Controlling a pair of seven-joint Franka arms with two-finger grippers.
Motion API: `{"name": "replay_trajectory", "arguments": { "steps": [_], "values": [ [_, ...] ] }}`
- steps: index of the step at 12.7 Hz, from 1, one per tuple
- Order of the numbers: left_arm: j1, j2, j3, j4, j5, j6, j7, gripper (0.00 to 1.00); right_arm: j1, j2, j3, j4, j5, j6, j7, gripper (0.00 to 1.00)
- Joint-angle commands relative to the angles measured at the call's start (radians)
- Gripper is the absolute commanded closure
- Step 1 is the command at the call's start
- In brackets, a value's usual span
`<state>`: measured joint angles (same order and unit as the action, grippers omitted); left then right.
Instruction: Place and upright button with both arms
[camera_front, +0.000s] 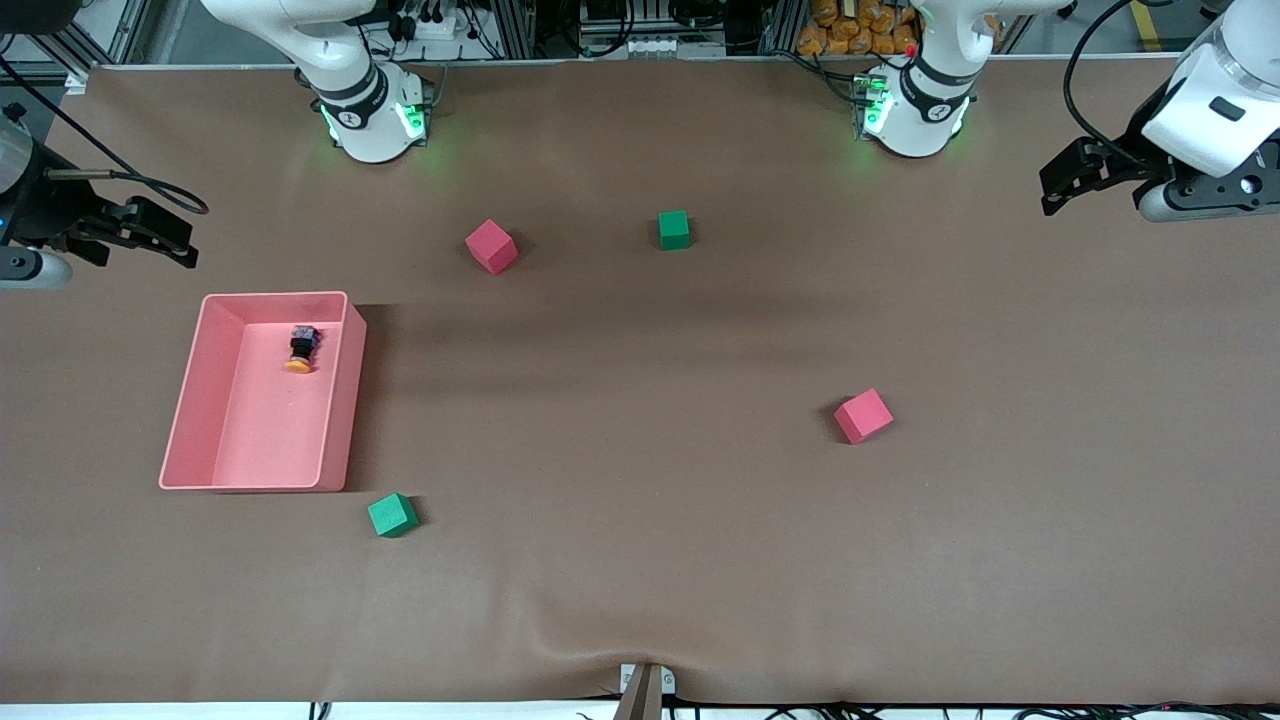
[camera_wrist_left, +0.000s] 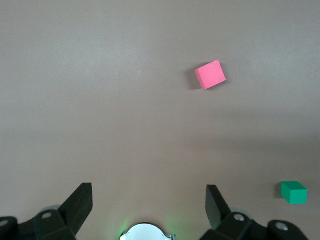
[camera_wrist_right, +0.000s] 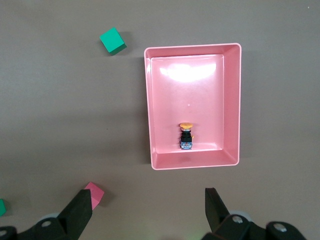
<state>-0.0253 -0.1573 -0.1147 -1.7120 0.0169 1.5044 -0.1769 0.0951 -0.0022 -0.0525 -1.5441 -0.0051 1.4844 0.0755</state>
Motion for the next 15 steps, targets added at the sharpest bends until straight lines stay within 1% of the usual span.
{"name": "replay_trajectory", "arguments": {
  "steps": [1,6,9,15],
  "values": [
    [0.011,0.001,-0.005,0.017,-0.011,-0.021,0.020,0.00,-0.015,-0.013,0.006,-0.001,-0.021,-0.006,-0.005,0.00],
    [0.011,0.001,-0.005,0.017,-0.011,-0.029,0.019,0.00,-0.015,-0.015,0.008,-0.002,-0.019,-0.016,-0.005,0.00],
    [0.011,0.001,-0.005,0.017,-0.011,-0.029,0.019,0.00,-0.015,-0.015,0.006,-0.001,-0.019,-0.067,-0.005,0.00],
    [0.010,-0.001,-0.005,0.017,-0.011,-0.033,0.019,0.00,-0.023,0.018,0.006,-0.011,-0.019,-0.056,-0.003,0.00]
  ]
}}
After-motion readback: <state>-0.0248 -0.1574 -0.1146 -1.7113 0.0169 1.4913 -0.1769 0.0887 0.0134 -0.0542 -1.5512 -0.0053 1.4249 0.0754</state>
